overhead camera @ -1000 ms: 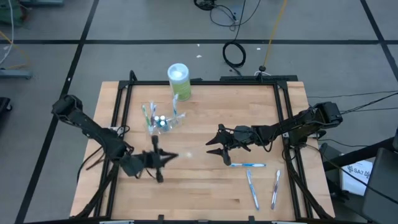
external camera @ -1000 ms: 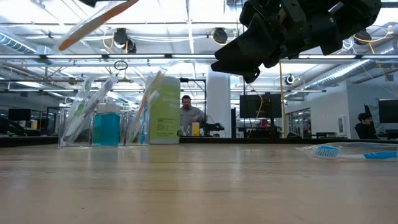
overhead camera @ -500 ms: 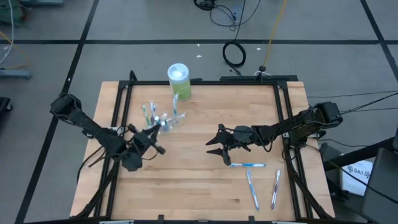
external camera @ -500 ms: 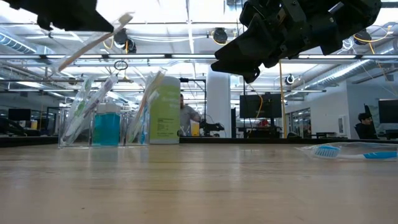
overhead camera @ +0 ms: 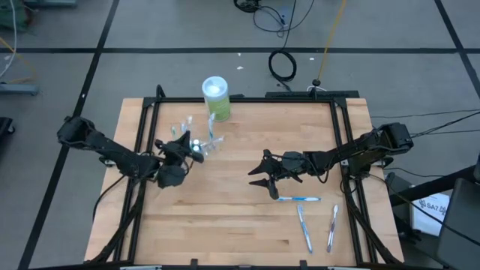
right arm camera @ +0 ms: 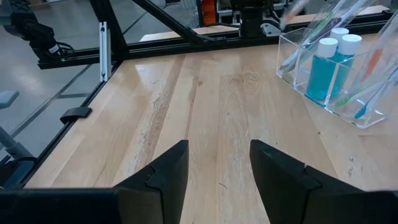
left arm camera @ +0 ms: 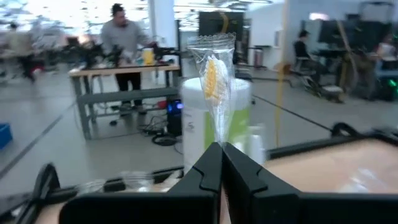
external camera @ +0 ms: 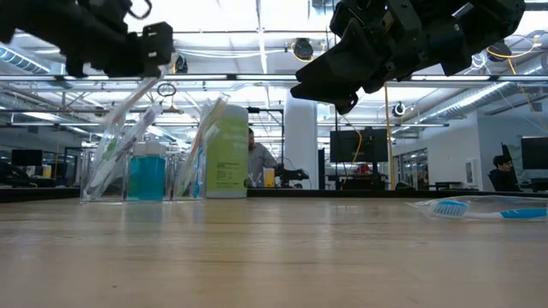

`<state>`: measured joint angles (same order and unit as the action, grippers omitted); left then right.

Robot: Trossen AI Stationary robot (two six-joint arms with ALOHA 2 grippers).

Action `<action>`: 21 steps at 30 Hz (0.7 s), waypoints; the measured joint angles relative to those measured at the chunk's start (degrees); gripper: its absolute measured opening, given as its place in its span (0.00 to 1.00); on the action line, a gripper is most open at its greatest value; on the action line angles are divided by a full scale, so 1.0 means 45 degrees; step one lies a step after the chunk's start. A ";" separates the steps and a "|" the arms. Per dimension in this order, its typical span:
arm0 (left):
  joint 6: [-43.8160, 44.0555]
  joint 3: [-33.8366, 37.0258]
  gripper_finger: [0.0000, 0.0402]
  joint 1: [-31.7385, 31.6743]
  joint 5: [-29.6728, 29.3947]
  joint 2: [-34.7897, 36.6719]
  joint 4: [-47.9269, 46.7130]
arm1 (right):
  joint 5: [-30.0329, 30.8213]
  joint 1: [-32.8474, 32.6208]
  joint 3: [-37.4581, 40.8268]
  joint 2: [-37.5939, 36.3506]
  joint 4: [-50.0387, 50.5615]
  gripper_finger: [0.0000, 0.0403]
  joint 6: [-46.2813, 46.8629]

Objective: Pick & Place toothbrushing station
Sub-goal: Put the orange toothbrush into the transparent organizer

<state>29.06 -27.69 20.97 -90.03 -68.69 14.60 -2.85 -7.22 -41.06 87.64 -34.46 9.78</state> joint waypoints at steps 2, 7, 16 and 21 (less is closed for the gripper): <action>0.0388 0.0255 0.01 -0.0439 0.0002 -0.0002 -0.0066 | 0.0000 -0.0001 0.0010 0.0000 0.0000 0.41 -0.0002; 0.1534 0.1020 0.01 -0.0945 0.0045 -0.0288 -0.0249 | 0.0000 -0.0001 0.0010 0.0000 0.0004 0.41 -0.0004; 0.1368 0.1505 0.01 -0.1129 -0.0003 -0.0311 -0.0246 | 0.0000 0.0023 0.0010 0.0000 -0.0002 0.41 -0.0424; 0.1734 0.1756 0.01 -0.1292 0.0002 -0.0314 -0.0245 | 0.0005 0.0023 0.0010 0.0000 0.0000 0.41 -0.0427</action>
<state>36.87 -19.79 15.16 -90.02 -70.10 13.50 -2.83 -7.11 -41.01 87.64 -34.46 7.86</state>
